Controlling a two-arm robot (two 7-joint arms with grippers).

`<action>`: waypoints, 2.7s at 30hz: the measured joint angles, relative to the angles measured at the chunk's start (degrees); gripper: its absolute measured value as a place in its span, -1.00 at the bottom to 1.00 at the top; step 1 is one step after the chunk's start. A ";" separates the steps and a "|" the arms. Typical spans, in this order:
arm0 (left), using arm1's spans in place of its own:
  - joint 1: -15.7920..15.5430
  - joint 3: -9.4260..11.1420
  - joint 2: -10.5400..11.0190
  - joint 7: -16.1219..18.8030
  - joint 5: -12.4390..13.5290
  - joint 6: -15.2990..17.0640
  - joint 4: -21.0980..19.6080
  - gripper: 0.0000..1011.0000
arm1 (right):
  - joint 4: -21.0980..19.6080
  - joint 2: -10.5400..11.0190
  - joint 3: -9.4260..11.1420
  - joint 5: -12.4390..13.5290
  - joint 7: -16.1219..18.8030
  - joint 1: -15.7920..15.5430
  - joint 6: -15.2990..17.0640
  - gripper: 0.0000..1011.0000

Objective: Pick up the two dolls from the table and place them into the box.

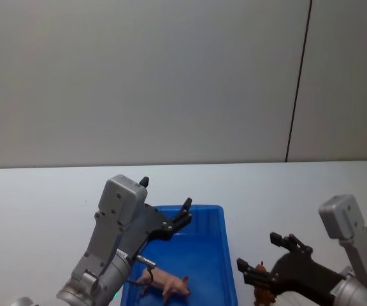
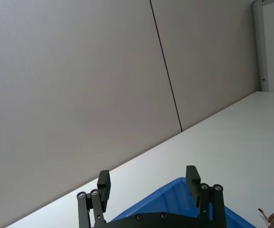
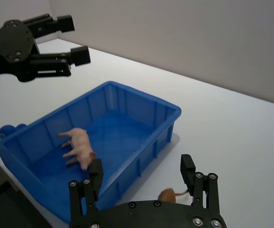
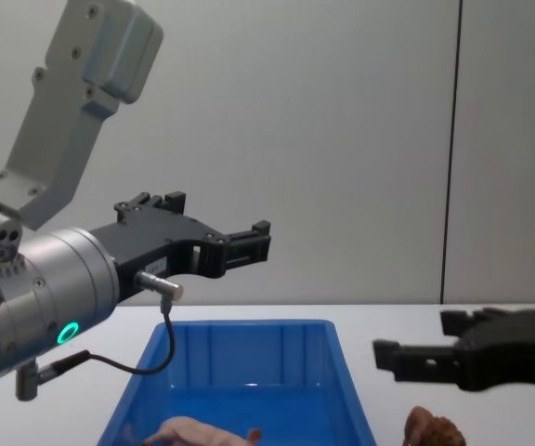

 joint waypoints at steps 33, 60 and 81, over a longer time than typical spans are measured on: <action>0.00 0.00 0.00 0.00 0.00 0.00 0.00 0.98 | 2.60 2.50 -0.15 -0.02 -1.70 -3.35 3.41 0.49; 0.00 0.00 0.00 0.00 0.00 0.00 0.00 0.98 | 0.59 2.06 -0.51 -1.50 -5.40 -3.57 -1.87 -0.19; 0.00 0.00 0.00 0.00 0.00 0.00 0.00 0.98 | -0.90 -3.16 -2.16 -2.34 -1.70 3.11 0.06 -0.19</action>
